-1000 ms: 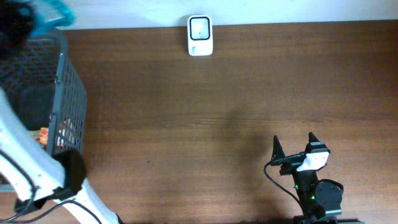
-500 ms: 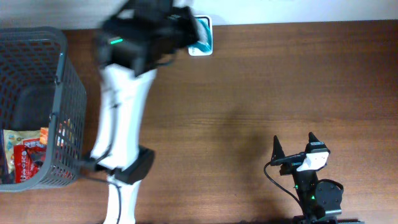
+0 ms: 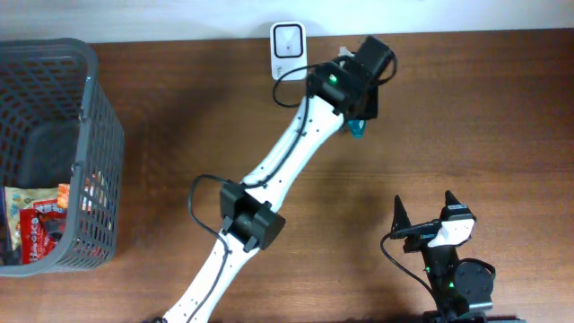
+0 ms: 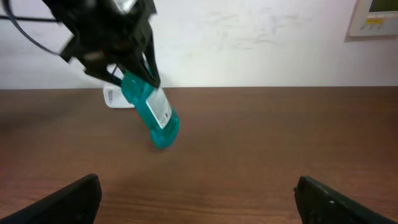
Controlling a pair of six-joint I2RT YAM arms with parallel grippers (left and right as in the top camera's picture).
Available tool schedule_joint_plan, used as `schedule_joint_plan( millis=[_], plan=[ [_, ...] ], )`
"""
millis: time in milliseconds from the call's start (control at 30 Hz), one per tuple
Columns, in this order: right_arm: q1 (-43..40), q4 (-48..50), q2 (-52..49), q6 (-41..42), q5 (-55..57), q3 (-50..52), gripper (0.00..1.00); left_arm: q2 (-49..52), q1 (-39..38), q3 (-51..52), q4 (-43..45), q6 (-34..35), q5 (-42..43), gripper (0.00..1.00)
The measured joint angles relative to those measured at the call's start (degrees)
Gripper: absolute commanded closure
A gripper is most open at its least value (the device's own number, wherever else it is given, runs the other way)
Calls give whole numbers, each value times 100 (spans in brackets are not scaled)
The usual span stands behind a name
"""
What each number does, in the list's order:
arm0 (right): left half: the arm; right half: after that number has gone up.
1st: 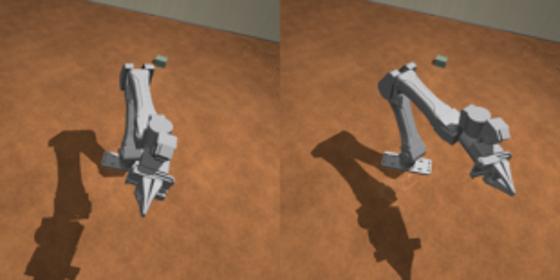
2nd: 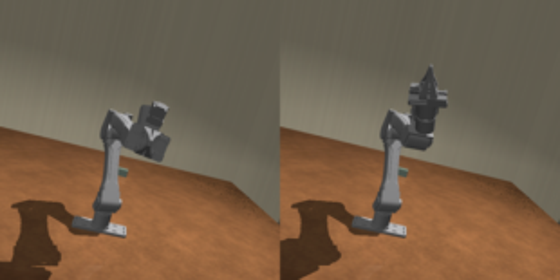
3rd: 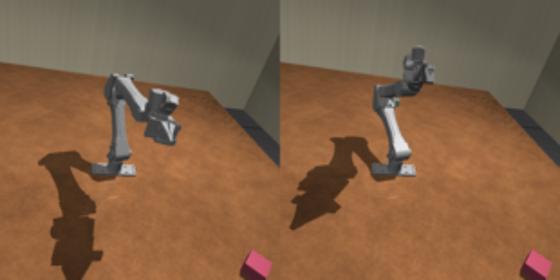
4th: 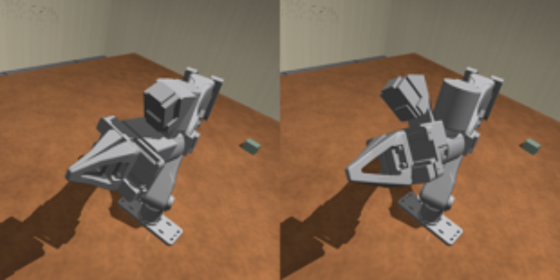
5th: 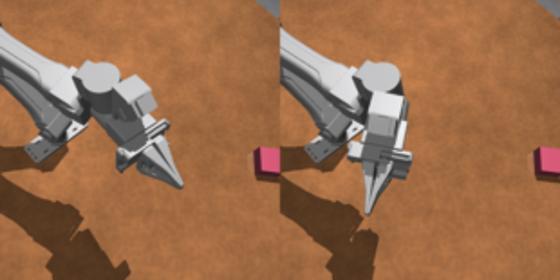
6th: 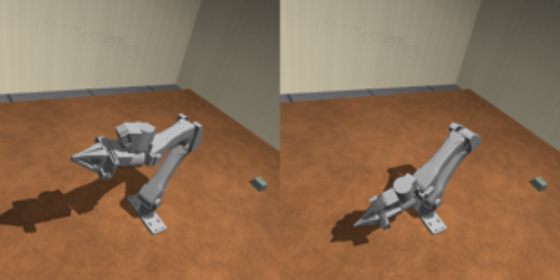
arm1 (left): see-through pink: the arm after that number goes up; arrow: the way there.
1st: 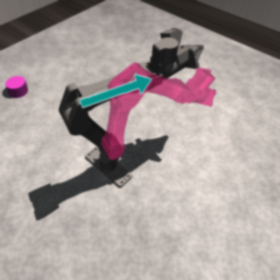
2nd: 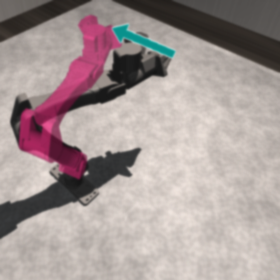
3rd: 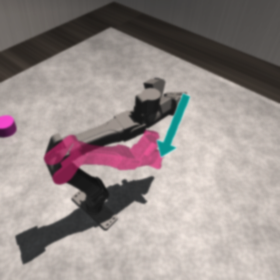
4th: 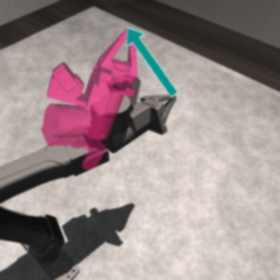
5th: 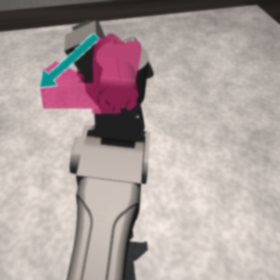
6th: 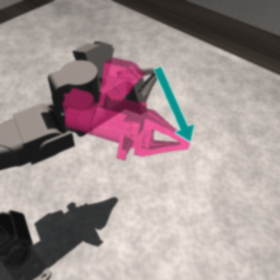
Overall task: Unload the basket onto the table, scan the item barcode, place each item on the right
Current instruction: 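Carry the bottle to the scanner and set it upright beside it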
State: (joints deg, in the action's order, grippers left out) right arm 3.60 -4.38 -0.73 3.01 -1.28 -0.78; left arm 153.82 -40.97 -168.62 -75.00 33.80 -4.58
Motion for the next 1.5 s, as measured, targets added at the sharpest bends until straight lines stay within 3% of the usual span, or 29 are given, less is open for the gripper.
schedule_joint_plan(
  millis=[67,100,133,167,267,300,1500],
  plan=[
    [0,0,0,0,0,0,2,149,-26,0,50,-20,-109,73],
    [0,0,0,0,-2,0,2,219,-22,0,50,-20,-160,67],
    [0,0,0,2,-2,0,2,264,-20,0,50,-22,-186,56],
    [0,0,0,0,-2,0,2,306,-7,-2,96,-22,-221,38],
    [0,0,0,2,-2,0,2,315,4,-2,92,-46,-282,5],
    [0,-2,0,2,0,0,2,319,4,-2,94,-44,-299,1],
    [0,0,0,2,-2,0,2,323,4,-498,251,-149,33,1]
  ],
)
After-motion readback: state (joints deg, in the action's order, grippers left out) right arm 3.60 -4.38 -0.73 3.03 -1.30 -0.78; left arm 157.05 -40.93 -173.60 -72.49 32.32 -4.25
